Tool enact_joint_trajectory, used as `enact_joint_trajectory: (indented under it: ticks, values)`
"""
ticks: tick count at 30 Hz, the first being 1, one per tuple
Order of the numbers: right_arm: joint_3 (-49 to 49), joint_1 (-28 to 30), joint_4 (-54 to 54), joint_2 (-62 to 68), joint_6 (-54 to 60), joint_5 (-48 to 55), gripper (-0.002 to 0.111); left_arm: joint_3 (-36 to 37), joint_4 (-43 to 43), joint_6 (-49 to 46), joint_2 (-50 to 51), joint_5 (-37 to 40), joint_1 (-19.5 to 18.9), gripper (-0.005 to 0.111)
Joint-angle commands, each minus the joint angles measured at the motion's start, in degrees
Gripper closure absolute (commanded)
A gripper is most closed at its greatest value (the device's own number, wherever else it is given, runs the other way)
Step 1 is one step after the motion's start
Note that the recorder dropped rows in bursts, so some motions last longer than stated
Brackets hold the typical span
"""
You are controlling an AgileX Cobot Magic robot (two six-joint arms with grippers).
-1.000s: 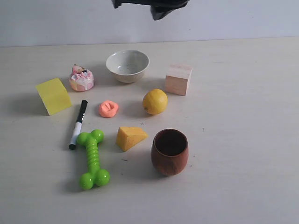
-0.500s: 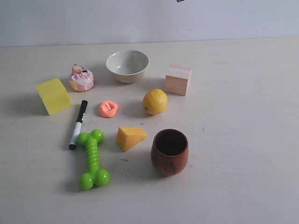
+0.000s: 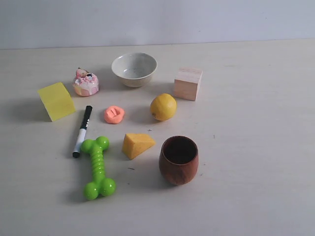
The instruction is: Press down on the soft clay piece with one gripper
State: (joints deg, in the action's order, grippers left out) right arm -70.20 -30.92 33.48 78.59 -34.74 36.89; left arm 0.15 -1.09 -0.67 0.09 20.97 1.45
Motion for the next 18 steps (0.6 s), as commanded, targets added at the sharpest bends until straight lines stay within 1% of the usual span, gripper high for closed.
enact_joint_trajectory:
  ticks: [1, 2, 8, 13, 16, 18]
  values:
    - [9.87, 6.16, 0.57, -8.45, -1.88, -5.56, 0.106, -0.15, -0.19, -0.01, -0.09, -0.64, 0.31, 0.107]
    - [12.84, 8.56, 0.57, -11.71, -2.5, -6.94, 0.106, -0.15, -0.19, -0.01, -0.09, -0.64, 0.31, 0.107]
    - [25.06, 18.39, 0.03, -26.39, -2.87, -10.4, 0.106, -0.15, -0.19, -0.01, -0.09, -0.64, 0.31, 0.107]
    - [33.1, 27.3, 0.03, -37.34, -2.87, -11.22, 0.106, -0.15, -0.19, -0.01, -0.09, -0.64, 0.31, 0.107]
    - [37.96, 33.21, 0.03, -43.73, -2.77, -13.91, 0.106, -0.15, -0.19, -0.01, -0.09, -0.64, 0.31, 0.107]
    - [40.86, 35.59, 0.03, -47.57, -2.77, -15.81, 0.106, -0.15, -0.19, -0.01, -0.09, -0.64, 0.31, 0.107]
